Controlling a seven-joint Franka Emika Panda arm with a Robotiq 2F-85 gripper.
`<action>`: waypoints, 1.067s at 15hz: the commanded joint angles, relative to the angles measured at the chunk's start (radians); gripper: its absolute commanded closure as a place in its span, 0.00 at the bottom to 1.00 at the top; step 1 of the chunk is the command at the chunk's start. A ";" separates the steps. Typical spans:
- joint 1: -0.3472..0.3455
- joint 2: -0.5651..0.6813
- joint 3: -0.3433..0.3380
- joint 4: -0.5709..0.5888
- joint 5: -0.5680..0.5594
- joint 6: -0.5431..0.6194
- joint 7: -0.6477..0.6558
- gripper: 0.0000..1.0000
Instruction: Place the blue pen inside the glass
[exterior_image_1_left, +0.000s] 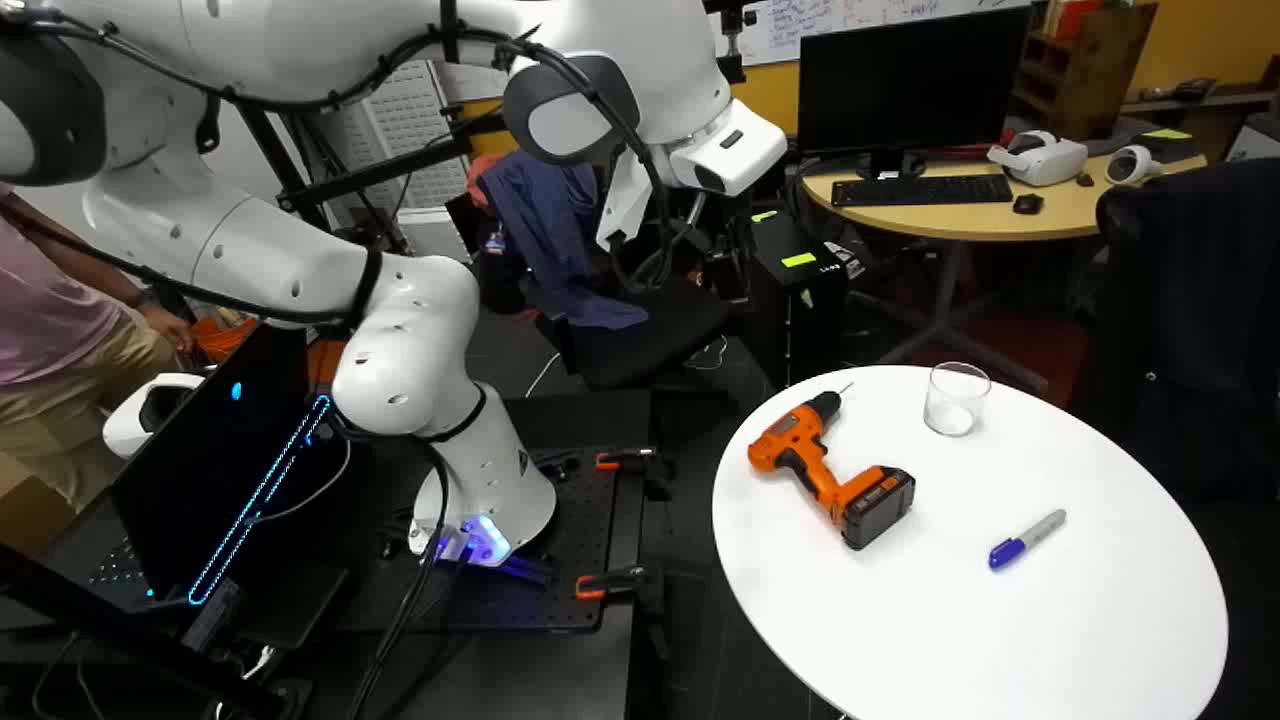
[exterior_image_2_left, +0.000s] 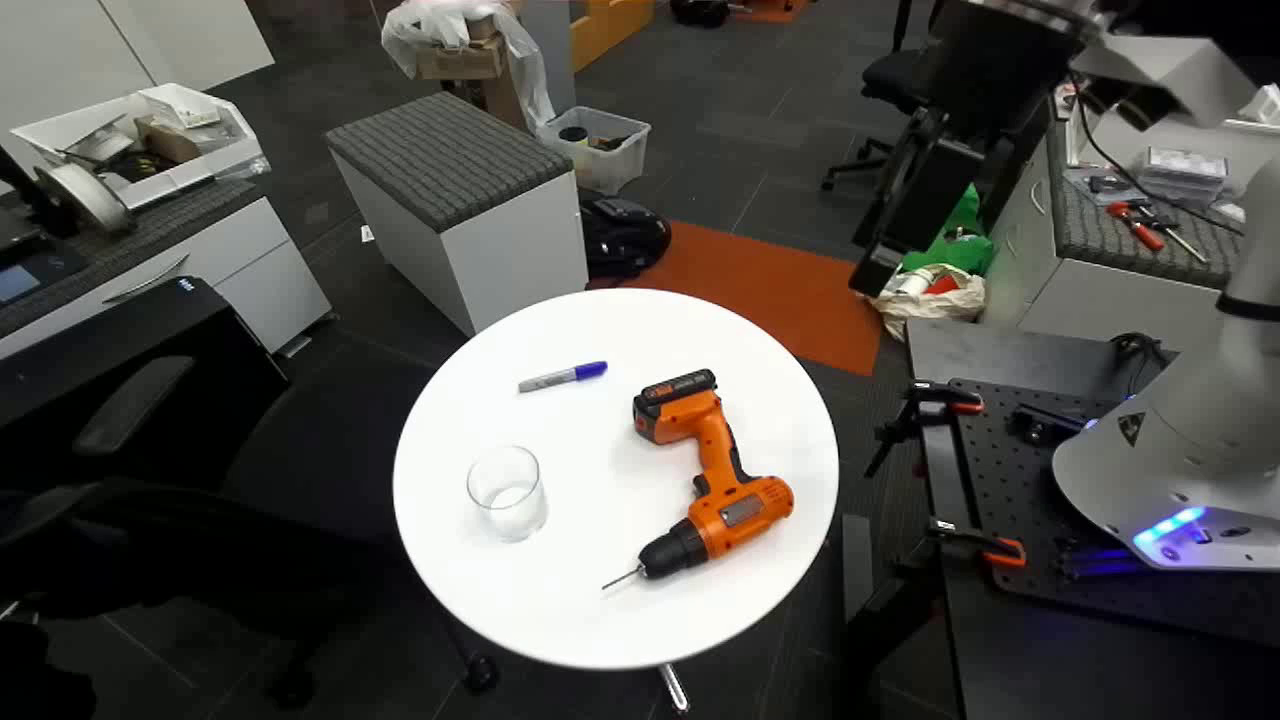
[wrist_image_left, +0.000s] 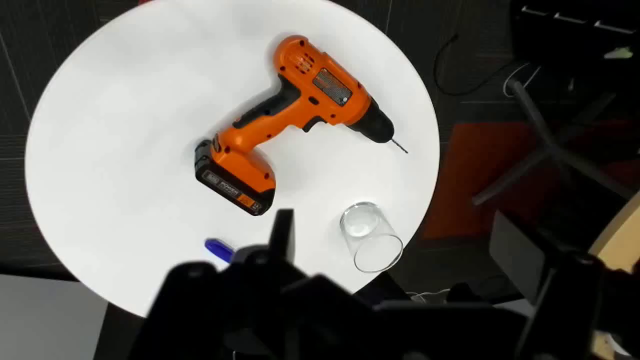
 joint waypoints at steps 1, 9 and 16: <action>-0.005 0.000 0.004 0.002 0.004 -0.003 -0.003 0.00; -0.017 0.013 0.009 0.008 -0.009 0.023 -0.002 0.00; -0.073 0.109 0.003 0.051 -0.085 0.159 -0.018 0.00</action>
